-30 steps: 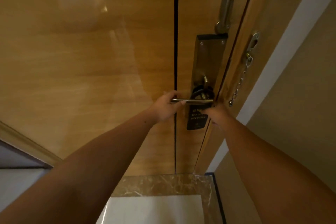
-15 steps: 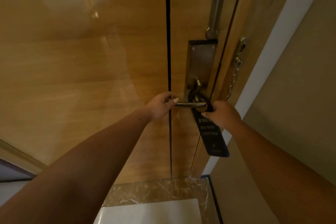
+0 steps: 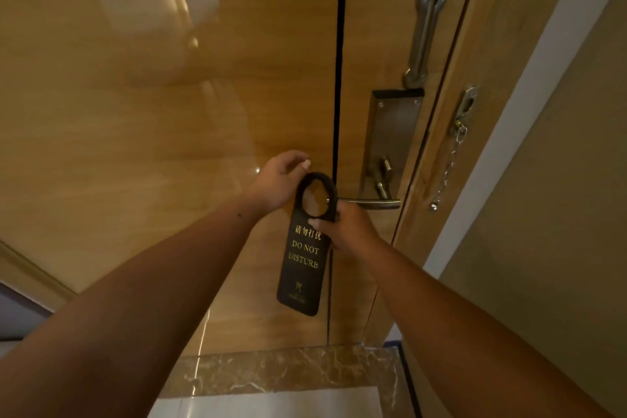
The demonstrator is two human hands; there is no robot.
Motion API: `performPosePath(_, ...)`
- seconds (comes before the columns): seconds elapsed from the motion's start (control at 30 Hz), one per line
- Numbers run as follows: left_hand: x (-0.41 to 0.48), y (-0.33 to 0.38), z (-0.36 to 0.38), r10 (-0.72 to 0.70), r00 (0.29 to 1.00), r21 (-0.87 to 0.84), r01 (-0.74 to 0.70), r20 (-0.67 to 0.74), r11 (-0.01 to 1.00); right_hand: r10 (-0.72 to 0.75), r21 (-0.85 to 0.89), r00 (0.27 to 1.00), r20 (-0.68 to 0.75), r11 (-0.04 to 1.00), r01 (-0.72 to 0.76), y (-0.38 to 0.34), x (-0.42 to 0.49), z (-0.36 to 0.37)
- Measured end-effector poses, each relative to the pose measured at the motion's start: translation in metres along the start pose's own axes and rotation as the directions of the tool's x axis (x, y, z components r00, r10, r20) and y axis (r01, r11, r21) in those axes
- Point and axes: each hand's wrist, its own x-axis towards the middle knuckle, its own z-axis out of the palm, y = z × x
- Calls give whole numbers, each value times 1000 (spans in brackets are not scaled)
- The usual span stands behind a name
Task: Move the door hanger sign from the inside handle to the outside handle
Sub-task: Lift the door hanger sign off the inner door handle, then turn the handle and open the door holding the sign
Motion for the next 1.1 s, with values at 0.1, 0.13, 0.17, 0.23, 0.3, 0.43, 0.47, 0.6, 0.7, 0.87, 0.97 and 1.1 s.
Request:
performPosePath(0.1, 3, -5, -14, -18, 999, -19, 17, -32, 1000, 9, 172, 993, 115, 985, -29, 3, -1, -11)
performPosePath(0.13, 4, -7, -15, -32, 999, -22, 32, -30, 999, 35, 205, 991, 127, 977, -61, 8, -4, -19)
performPosePath(0.17, 6, -9, -13, -52, 998, -17, 51, -19, 999, 60, 232, 990, 127, 969, -88, 13, -6, -28)
performPosePath(0.23, 9, -12, -1, -72, 997, 18, 72, 12, 997, 87, 289, 991, 101, 951, -113, 25, -12, -49)
performPosePath(0.3, 14, -13, 20, -43, 997, 99, 37, 61, 994, 108, 363, 992, 68, 923, -125, 35, -18, -71)
performPosePath(0.43, 30, -2, 78, -48, 945, 362, -77, 323, 929, 137, 387, 991, 4, 913, -128, 47, -32, -119)
performPosePath(0.47, 34, 3, 94, -71, 915, 410, -108, 398, 906, 143, 383, 990, -21, 915, -124, 49, -36, -130)
performPosePath(0.6, 45, 20, 141, -113, 842, 575, -257, 528, 777, 159, 379, 982, -99, 919, -111, 58, -48, -166)
performPosePath(0.7, 46, 16, 153, -190, 923, 626, -68, 335, 777, 190, 323, 975, -115, 935, -145, 64, -54, -183)
performPosePath(0.87, 36, 2, 158, -225, 958, 615, 69, 178, 785, 193, 308, 973, -128, 940, -146, 64, -53, -193)
performPosePath(0.97, 37, -13, 163, -223, 943, 378, 119, 245, 918, 185, 307, 974, -132, 942, -137, 63, -46, -187)
performPosePath(1.1, 31, -18, 168, -276, 946, 95, 263, 172, 960, 175, 267, 980, -99, 953, -143, 65, -35, -172)
